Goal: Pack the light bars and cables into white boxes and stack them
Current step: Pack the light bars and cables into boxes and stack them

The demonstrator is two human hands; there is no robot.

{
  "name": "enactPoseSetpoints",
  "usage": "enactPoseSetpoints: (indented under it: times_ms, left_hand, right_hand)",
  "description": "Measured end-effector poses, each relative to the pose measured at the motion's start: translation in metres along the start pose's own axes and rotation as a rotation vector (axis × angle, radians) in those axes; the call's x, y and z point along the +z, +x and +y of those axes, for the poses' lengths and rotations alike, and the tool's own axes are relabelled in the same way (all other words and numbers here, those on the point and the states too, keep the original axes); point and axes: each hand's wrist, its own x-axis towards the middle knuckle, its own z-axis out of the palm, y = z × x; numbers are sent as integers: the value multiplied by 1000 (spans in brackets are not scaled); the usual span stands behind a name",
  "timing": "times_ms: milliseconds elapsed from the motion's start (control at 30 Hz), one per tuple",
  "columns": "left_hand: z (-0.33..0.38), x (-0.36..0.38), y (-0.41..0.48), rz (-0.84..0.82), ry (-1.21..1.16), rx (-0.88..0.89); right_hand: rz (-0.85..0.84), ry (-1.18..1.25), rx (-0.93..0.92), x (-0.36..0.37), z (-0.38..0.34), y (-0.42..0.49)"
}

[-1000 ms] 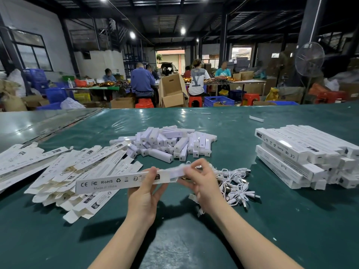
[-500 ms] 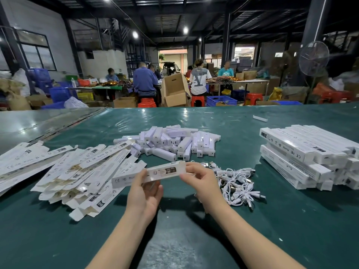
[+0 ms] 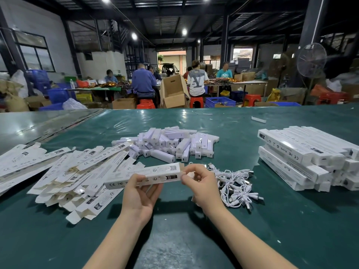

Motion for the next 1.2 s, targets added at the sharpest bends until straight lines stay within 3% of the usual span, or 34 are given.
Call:
enactPoseSetpoints:
  times_ms: [233, 300, 400, 467, 600, 667, 800, 900, 1100, 1200]
  left_hand:
    - [0, -3, 0, -138, 12, -43]
    - [1, -5, -2, -174, -44, -41]
    - [1, -8, 0, -190, -115, -58]
    - [2, -10, 2, -188, -137, -74]
    - [5, -10, -1, -214, -179, -65]
    - [4, -10, 0, -203, -234, -63]
    - [3, -7, -1, -204, -276, -52]
    - [3, -6, 1, -203, -267, -36]
    - [1, -3, 2, -191, -203, -49]
    - [-1, 1, -1, -194, -197, -33]
  right_hand:
    - [6, 186, 101, -1, 1, 5]
    - [28, 61, 66, -5, 1, 6]
    - [25, -406, -112, -16, -4, 8]
    - [-146, -669, -141, -26, -12, 13]
    - [-764, -872, 159, -43, -34, 20]
    - [-828, -948, 188, -43, -35, 19]
    - [-746, -997, 150, -35, -27, 18]
    - [-499, -882, 66, -43, -31, 24]
    - [86, -7, -90, -49, -59, 29]
    - [198, -88, -209, -38, -59, 27]
